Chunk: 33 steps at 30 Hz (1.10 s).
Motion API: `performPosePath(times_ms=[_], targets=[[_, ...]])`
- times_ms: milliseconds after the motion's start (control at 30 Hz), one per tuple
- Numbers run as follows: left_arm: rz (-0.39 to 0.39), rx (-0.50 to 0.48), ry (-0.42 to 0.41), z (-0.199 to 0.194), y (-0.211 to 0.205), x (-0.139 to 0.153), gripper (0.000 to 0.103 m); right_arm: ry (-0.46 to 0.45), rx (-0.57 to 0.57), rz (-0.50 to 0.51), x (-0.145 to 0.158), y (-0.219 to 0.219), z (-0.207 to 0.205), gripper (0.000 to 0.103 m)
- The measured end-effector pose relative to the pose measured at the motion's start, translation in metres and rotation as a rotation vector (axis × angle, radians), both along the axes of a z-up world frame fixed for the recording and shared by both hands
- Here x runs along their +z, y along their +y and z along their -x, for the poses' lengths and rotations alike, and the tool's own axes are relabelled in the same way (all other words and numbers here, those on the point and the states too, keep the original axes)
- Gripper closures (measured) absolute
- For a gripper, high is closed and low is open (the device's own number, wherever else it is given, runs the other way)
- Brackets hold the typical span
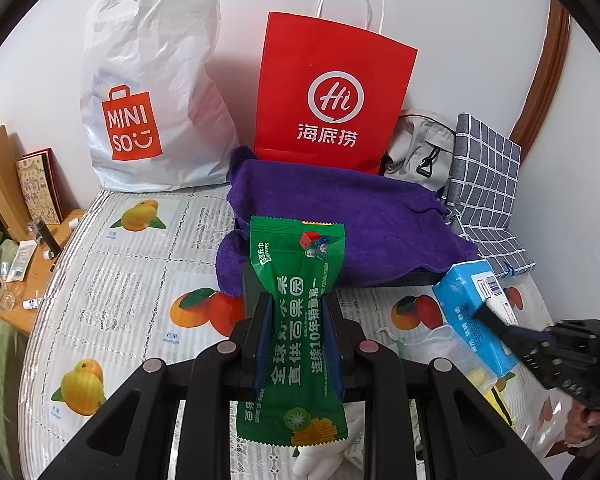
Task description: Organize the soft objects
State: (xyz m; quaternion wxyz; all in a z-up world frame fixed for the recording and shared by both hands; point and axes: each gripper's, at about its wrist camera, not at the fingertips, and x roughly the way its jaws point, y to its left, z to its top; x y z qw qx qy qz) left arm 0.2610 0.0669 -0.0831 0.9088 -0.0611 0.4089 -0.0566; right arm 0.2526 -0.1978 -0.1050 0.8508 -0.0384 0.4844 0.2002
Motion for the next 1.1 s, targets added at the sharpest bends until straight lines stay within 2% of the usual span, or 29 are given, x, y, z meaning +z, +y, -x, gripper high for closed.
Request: performPosePath(times_ms=[200,433,833,1100], targets=[[-0.009,0.013,0.008,-0.001,-0.003,0.0,0.08,-0.059,-0.093,-0.001,0.018,-0.042,0.014,0.1],[-0.022,0.019,0.023,-0.015,-0.005,-0.002,0.08,-0.114,-0.17,0.0,0.026,-0.068,0.0,0.1],[-0.047,0.014,0.056,-0.074,-0.012,-0.004,0.08,-0.16,-0.136,-0.05,0.026,-0.048,-0.077,0.1],[-0.035,0.006,0.069,-0.118,-0.019,-0.003,0.08,-0.17,-0.126,-0.075,0.021,-0.033,-0.133,0.1]])
